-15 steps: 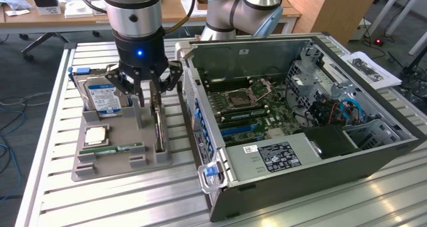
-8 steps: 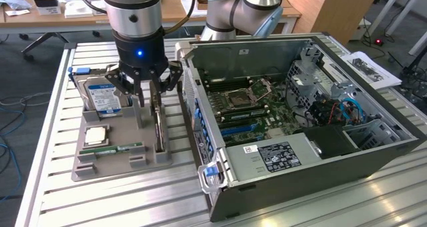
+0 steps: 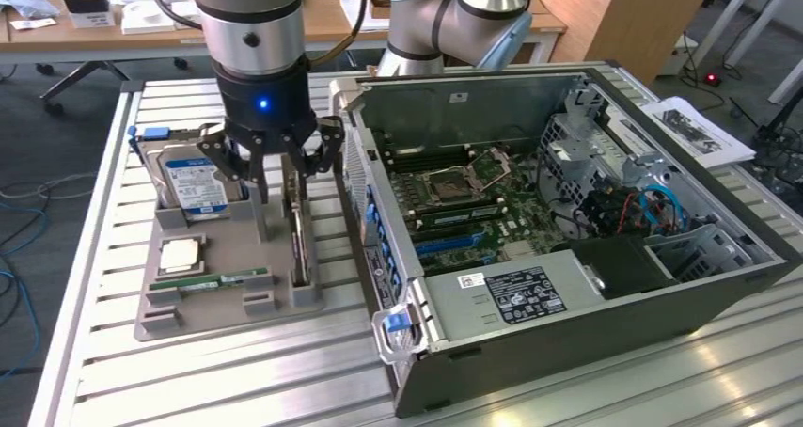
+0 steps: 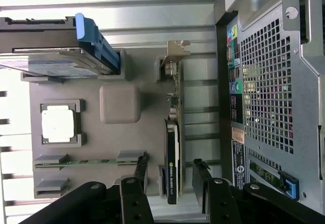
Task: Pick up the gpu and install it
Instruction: 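Pick up the gpu and move the gpu toward the slot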
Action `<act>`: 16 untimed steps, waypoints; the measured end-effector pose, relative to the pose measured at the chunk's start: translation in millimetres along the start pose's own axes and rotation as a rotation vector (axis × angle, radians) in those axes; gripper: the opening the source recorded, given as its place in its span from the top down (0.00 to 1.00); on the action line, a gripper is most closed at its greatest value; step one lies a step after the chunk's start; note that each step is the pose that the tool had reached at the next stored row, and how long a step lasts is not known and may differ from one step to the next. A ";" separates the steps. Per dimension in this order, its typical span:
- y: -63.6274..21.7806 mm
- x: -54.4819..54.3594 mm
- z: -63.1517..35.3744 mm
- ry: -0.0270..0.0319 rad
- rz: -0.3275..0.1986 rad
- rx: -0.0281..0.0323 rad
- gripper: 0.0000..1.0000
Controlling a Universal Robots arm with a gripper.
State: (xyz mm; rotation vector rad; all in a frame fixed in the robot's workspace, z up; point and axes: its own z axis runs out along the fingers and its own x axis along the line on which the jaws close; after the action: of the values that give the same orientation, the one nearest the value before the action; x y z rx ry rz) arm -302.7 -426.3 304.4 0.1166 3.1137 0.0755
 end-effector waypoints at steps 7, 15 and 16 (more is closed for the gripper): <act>-0.4 -0.1 8.5 0.0001 0.000 0.0000 0.51; 0.0 -7.6 13.2 0.0005 0.000 0.0000 0.51; -0.1 -7.7 15.0 0.0006 0.000 0.0001 0.51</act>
State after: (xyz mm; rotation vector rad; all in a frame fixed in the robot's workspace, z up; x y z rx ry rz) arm -294.6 -426.3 289.6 0.1169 3.1143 0.0754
